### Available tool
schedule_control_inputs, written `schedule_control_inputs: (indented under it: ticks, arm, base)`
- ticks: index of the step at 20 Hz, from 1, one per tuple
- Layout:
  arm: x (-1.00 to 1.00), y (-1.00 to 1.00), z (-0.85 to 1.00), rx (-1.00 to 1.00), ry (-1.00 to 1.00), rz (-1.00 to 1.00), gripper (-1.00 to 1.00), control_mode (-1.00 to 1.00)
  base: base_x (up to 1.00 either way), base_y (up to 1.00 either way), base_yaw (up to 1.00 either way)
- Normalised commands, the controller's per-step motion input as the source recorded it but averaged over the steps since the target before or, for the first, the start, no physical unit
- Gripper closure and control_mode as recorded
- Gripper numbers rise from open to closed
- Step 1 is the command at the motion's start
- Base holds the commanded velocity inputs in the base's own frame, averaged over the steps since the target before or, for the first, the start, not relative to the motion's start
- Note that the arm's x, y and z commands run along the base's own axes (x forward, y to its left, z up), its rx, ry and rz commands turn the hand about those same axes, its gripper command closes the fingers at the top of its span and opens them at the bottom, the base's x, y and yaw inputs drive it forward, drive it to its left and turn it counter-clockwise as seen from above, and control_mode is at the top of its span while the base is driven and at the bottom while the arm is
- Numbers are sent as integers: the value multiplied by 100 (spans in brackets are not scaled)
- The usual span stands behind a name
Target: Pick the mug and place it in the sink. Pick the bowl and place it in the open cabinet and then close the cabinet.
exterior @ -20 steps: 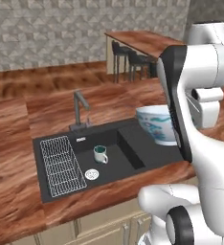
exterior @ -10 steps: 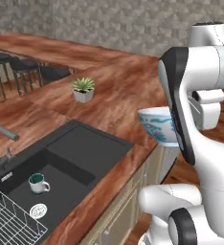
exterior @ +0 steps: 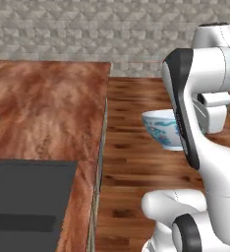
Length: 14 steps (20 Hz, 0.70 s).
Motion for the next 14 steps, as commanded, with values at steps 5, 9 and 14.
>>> schedule_control_inputs:
  ticks: [5, 9, 14]
  arm:
    - [0, 0, 0, 0, 0, 0, 100, 100]
    - [0, 0, 0, 0, 0, 0, 100, 100]
    - [0, 0, 0, 0, 0, 0, 100, 100]
  base:
    - [0, 10, -95]
    - [0, 13, -96]
    - [0, 10, -98]
